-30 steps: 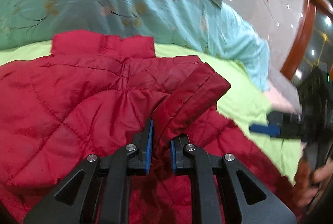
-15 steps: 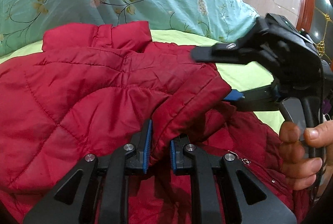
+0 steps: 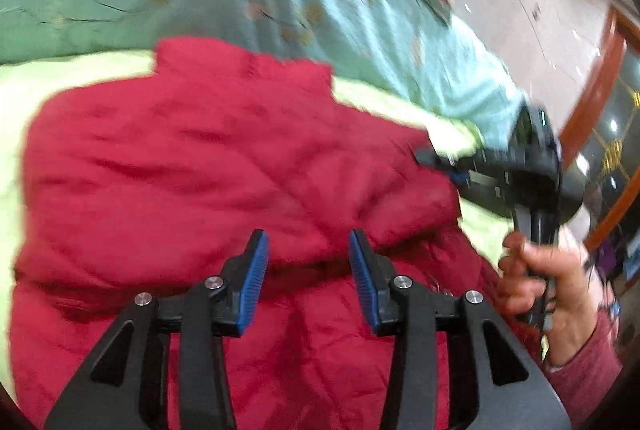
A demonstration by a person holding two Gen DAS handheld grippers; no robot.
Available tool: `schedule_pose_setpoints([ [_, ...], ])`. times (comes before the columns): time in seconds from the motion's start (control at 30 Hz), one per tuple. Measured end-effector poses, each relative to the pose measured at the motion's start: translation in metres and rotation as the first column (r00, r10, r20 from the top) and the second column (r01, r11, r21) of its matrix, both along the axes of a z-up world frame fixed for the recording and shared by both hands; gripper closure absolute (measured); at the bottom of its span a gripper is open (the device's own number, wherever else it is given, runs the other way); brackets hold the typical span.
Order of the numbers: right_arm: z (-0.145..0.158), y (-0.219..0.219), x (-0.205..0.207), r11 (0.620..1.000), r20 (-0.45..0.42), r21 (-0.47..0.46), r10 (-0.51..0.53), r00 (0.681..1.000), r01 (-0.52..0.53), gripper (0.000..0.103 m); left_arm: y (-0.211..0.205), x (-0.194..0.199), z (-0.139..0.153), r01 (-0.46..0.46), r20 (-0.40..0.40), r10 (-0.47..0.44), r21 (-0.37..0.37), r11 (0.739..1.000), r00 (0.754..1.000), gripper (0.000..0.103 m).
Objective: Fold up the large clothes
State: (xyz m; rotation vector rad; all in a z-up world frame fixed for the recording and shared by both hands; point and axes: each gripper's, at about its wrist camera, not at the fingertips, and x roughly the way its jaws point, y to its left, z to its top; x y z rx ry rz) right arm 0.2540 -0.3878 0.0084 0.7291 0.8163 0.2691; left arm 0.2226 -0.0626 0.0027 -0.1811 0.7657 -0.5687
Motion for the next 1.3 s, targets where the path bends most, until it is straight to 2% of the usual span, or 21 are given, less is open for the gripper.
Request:
schedule_pose_setpoints([
  [0.13, -0.004, 0.002, 0.003, 0.999, -0.014, -0.048, 0.007, 1.000, -0.008, 0.094, 0.036, 0.020, 0.012, -0.117, 0.022, 0.116, 0.004, 0.993, 0.993, 0.064],
  [0.2, -0.008, 0.004, 0.004, 0.996, -0.021, -0.085, 0.009, 1.000, -0.011, 0.094, 0.050, 0.035, 0.006, -0.156, -0.003, 0.156, 0.006, 0.988, 0.988, 0.064],
  [0.27, -0.009, 0.004, 0.003, 0.994, -0.019, -0.109, 0.007, 1.000, -0.009, 0.094, 0.066, 0.051, -0.011, -0.197, -0.066, 0.197, 0.004, 0.980, 0.978, 0.064],
  [0.33, -0.008, 0.004, 0.002, 0.991, -0.016, -0.133, 0.000, 1.000, -0.003, 0.094, 0.072, 0.059, -0.029, -0.195, -0.123, 0.192, -0.014, 0.981, 0.974, 0.064],
  [0.37, -0.008, 0.004, 0.001, 0.990, -0.013, -0.140, -0.005, 1.000, 0.003, 0.087, 0.073, 0.060, -0.037, -0.196, -0.136, 0.192, -0.018, 0.980, 0.972, 0.064],
  [0.43, -0.001, 0.005, -0.003, 0.984, -0.001, -0.177, -0.023, 1.000, 0.022, 0.084, 0.070, 0.060, -0.044, -0.200, -0.144, 0.196, -0.013, 0.980, 0.970, 0.064],
  [0.5, 0.016, 0.009, -0.012, 0.966, 0.044, -0.252, -0.045, 0.998, 0.055, 0.083, 0.065, 0.058, -0.048, -0.207, -0.134, 0.205, 0.002, 0.978, 0.970, 0.064],
  [0.6, 0.047, 0.022, -0.032, 0.942, 0.163, -0.323, -0.044, 0.986, 0.095, 0.078, 0.060, 0.057, -0.048, -0.214, -0.124, 0.215, 0.026, 0.977, 0.969, 0.064],
  [0.63, 0.053, 0.029, -0.035, 0.939, 0.187, -0.333, -0.019, 0.982, 0.082, 0.069, 0.057, 0.057, -0.048, -0.216, -0.120, 0.219, 0.038, 0.976, 0.968, 0.064],
  [0.67, 0.055, 0.042, -0.036, 0.933, 0.190, -0.357, 0.034, 0.981, 0.037, 0.056, 0.059, 0.058, -0.047, -0.218, -0.118, 0.222, 0.044, 0.975, 0.968, 0.064],
  [0.73, 0.049, 0.063, -0.030, 0.914, 0.152, -0.403, 0.112, 0.982, -0.042, 0.046, 0.057, 0.059, -0.046, -0.219, -0.112, 0.225, 0.058, 0.974, 0.968, 0.064],
  [0.83, 0.022, 0.091, -0.015, 0.864, 0.044, -0.484, 0.185, 0.982, -0.141, 0.048, 0.057, 0.059, -0.045, -0.215, -0.108, 0.221, 0.067, 0.974, 0.969, 0.064],
  [0.87, 0.006, 0.096, -0.009, 0.845, -0.013, -0.509, 0.178, 0.984, -0.160, 0.049, 0.058, 0.058, -0.045, -0.210, -0.105, 0.217, 0.073, 0.975, 0.971, 0.064],
  [0.93, -0.015, 0.094, -0.002, 0.833, -0.067, -0.526, 0.161, 0.985, -0.172, 0.051, 0.057, 0.056, -0.043, -0.196, -0.094, 0.205, 0.097, 0.976, 0.974, 0.064],
  [1.0, -0.024, 0.087, 0.000, 0.827, -0.079, -0.541, 0.133, 0.988, -0.155, 0.051, 0.056, 0.053, -0.040, -0.181, -0.084, 0.192, 0.117, 0.976, 0.978, 0.064],
  [1.1, -0.027, 0.079, 0.003, 0.840, -0.094, -0.525, 0.103, 0.990, -0.137, 0.053, 0.060, 0.047, -0.031, -0.174, -0.075, 0.182, 0.099, 0.980, 0.981, 0.064],
  [1.17, -0.030, 0.078, 0.003, 0.834, -0.098, -0.534, 0.100, 0.990, -0.137, 0.054, 0.065, 0.045, -0.028, -0.181, -0.072, 0.188, 0.093, 0.979, 0.979, 0.064],
  [1.3, -0.032, 0.080, 0.004, 0.828, -0.098, -0.544, 0.098, 0.990, -0.135, 0.054, 0.072, 0.051, -0.041, -0.165, -0.122, 0.177, 0.101, 0.981, 0.977, 0.064],
])
